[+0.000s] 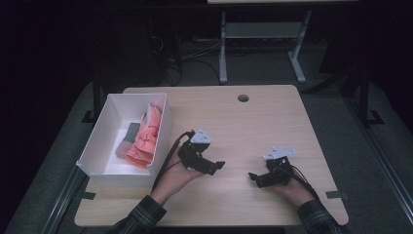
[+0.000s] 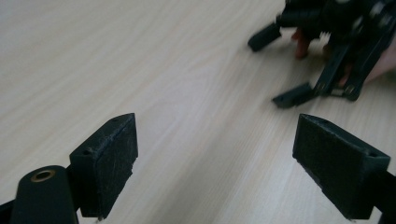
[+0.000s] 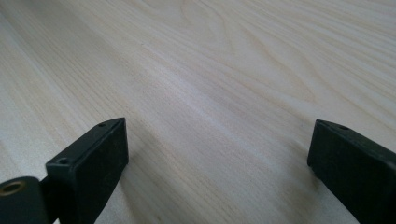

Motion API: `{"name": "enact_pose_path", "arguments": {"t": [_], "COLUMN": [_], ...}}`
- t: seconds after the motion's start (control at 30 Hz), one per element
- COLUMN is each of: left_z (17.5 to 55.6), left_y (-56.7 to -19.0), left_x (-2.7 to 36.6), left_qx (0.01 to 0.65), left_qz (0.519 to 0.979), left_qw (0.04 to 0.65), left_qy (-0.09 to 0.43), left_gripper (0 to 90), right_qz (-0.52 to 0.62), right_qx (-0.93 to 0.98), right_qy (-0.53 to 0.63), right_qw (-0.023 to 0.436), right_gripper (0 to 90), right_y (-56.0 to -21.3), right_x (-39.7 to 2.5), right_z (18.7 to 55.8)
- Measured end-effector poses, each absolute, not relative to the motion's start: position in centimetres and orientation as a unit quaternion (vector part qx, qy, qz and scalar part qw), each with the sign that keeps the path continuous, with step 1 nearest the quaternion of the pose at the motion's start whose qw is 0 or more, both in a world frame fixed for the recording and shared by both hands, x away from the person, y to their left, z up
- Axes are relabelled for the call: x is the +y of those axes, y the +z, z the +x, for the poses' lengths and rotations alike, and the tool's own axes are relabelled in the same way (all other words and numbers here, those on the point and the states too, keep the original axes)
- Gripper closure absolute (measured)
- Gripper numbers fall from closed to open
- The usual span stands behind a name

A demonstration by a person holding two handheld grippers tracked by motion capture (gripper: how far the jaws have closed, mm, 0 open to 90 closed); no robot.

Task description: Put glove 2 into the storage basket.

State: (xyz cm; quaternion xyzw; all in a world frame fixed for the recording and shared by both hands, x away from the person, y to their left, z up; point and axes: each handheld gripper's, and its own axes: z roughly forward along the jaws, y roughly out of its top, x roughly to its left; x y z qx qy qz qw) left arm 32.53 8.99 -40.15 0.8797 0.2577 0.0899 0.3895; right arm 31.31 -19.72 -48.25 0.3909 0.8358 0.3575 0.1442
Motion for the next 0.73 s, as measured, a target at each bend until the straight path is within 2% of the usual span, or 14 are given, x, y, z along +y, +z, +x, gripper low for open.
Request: {"name": "enact_pose_path", "arguments": {"t": [0.3, 0.73], "left_z": [32.1, 31.8], "left_y": [-45.3, -47.1], "left_x": [8.5, 8.2], "left_qx": [0.255, 0.243], "left_qz": [0.892, 0.9], "left_qw": [0.366, 0.35], "left_qy": [0.076, 0.086], "left_gripper": [13.5, 13.4], "right_qz": [0.39, 0.39], "right_qx": [0.836, 0.836], "right_qy": [0.358, 0.357], "right_qw": [0.145, 0.145], "right_gripper": [4.7, 4.7], "right_y": [-48.3, -48.2], "right_x": [-19.7, -19.7], "right_z": [31.3, 31.3]}}
